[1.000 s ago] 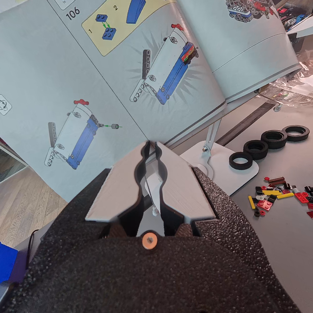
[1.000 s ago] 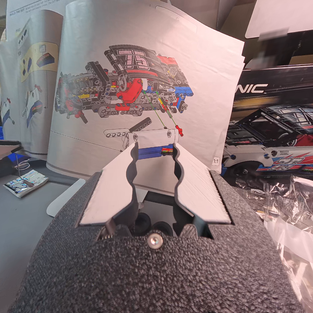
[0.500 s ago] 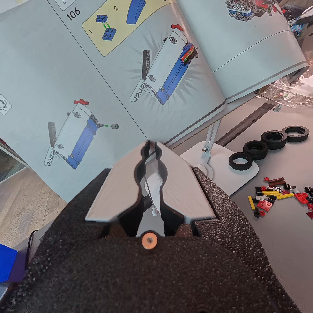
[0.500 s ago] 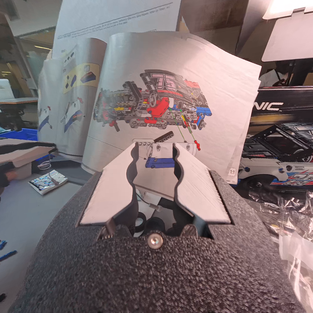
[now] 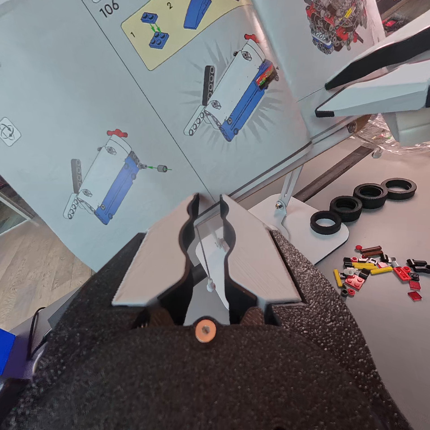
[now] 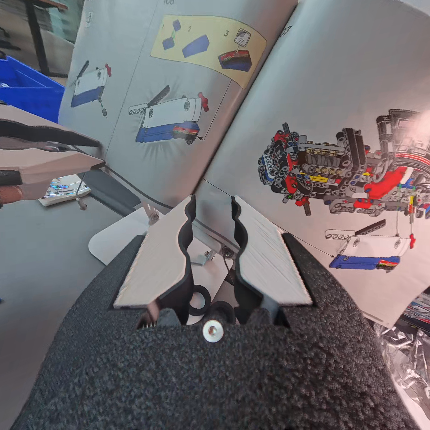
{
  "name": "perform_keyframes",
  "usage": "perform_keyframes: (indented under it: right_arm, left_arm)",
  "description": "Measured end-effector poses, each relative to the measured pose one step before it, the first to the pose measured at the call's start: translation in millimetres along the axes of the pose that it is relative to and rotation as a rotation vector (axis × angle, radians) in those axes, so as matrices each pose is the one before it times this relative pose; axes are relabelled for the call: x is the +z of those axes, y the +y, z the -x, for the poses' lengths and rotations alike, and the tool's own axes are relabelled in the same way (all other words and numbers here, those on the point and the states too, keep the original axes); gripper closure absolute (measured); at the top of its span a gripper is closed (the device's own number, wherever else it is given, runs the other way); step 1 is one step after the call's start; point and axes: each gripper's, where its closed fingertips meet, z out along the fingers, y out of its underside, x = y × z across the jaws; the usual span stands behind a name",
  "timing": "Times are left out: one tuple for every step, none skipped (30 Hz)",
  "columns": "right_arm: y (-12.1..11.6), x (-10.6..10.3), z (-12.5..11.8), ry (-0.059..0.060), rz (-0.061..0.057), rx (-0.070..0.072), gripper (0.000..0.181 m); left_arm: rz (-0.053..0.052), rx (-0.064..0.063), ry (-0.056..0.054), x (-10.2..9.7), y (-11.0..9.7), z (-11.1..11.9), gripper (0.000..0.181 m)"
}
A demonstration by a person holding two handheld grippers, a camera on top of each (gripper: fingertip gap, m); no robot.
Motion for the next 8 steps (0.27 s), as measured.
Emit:
perform_keyframes:
  right_arm:
    - [-0.03, -0.29, -0.06, -0.0094, -0.0113, 0.0076, 0.151]
    - [0.21, -0.50, 0.50, -0.0066, -0.0077, 0.0019, 0.151]
    - [0.25, -0.36, 0.60, -0.0014, -0.0046, -0.0063, 0.150]
    - [0.33, 0.01, 1.23, -0.0032, -0.0030, -0.0085, 0.148]
    - [0.09, 0.08, 1.72, -0.0046, -0.0028, -0.0062, 0.145]
    - [0.09, 0.14, 1.28, -0.0023, -0.0027, -0.0032, 0.143]
    - [0.03, 0.05, 0.99, -0.0014, -0.0015, -0.0011, 0.142]
    - [0.10, 0.01, 0.62, -0.0011, -0.0003, -0.0007, 0.141]
  left_arm:
    - [-0.0103, -0.0280, -0.0038, -1.90, -1.27, 2.50, 0.158]
    - [-0.0165, -0.0405, -0.0094, -2.09, -2.09, 3.90, 0.150]
    - [-0.0211, -0.0524, -0.0186, -1.76, -2.94, 5.86, 0.137]
    - [-0.0210, -0.0612, -0.0268, -1.23, -3.03, 7.59, 0.119]
    - [-0.0151, -0.0646, -0.0223, -0.24, -2.37, 7.07, 0.103]
    - [-0.0051, -0.0625, -0.0120, 1.18, -0.95, 5.41, 0.090]
    - [0.0036, -0.0531, 0.0027, 2.10, 0.58, 2.62, 0.084]
    - [0.0042, -0.0387, 0.0033, 2.57, 1.10, 1.38, 0.083]
